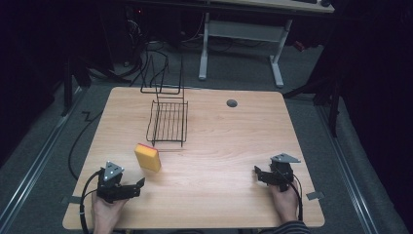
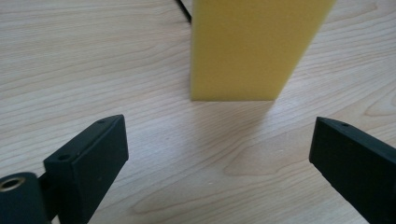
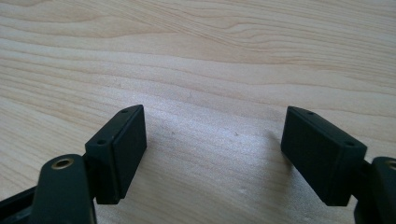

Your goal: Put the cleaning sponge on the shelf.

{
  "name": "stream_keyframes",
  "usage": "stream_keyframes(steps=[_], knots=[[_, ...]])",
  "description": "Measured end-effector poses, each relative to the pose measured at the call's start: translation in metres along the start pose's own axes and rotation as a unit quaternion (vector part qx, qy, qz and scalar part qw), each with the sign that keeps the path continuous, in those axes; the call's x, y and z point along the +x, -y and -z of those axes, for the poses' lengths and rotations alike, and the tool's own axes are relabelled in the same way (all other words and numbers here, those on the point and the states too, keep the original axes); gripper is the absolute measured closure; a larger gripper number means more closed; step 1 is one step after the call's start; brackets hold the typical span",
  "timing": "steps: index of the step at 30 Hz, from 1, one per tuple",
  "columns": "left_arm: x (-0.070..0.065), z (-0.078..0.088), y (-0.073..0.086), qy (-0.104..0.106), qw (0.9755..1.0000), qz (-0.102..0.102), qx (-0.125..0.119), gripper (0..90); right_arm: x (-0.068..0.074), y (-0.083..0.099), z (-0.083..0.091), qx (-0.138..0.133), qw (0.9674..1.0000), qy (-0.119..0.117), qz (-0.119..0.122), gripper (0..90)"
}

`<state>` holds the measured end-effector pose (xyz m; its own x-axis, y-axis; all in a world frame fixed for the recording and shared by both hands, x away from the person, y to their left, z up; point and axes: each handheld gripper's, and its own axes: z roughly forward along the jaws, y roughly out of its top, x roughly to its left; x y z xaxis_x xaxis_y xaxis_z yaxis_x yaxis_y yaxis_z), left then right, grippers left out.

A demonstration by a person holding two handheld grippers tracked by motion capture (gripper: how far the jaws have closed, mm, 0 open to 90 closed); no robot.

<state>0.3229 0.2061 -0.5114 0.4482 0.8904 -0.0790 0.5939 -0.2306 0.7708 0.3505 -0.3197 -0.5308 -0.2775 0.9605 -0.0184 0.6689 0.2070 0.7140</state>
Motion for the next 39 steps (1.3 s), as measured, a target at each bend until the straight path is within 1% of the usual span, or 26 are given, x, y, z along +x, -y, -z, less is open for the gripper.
stream_keyframes(steps=[4,10,16,17,21,25,26,31,33,39], knots=[[-0.006,-0.004,-0.003,0.005,0.9999,-0.007,0.008,2.9,0.000,0.000,0.000,0.000,1.0000,0.000,0.000,22.6],[-0.011,-0.006,-0.008,0.007,0.9999,-0.009,0.009,1.8,0.000,0.000,0.000,0.000,1.0000,0.000,0.000,22.6],[-0.017,-0.011,-0.015,0.016,0.9998,-0.006,0.011,0.2,0.000,0.000,0.000,0.000,1.0000,0.000,0.000,22.6],[-0.018,-0.012,-0.016,0.014,0.9998,-0.007,0.011,0.0,0.000,0.000,0.000,-0.001,1.0000,0.000,-0.001,22.6],[-0.020,-0.014,-0.020,0.014,0.9999,-0.006,0.008,0.0,0.000,0.000,0.000,0.000,1.0000,0.000,-0.001,22.6],[-0.021,-0.016,-0.025,0.018,0.9997,-0.011,0.011,0.0,0.000,0.000,0.000,-0.001,1.0000,0.000,0.000,22.6],[-0.022,-0.017,-0.027,0.018,0.9997,-0.009,0.014,0.0,0.000,0.000,0.000,0.000,1.0000,0.000,-0.001,22.6],[-0.023,-0.017,-0.033,0.010,0.9998,-0.013,0.013,0.0,0.000,0.000,0.000,-0.001,1.0000,-0.001,0.000,22.6],[-0.023,-0.018,-0.036,0.003,0.9998,-0.014,0.013,0.0,0.000,0.000,0.000,0.000,1.0000,0.000,0.000,22.6],[-0.024,-0.018,-0.042,-0.004,0.9998,-0.014,0.010,0.0,0.000,0.000,0.000,0.000,1.0000,-0.001,0.001,22.6]])
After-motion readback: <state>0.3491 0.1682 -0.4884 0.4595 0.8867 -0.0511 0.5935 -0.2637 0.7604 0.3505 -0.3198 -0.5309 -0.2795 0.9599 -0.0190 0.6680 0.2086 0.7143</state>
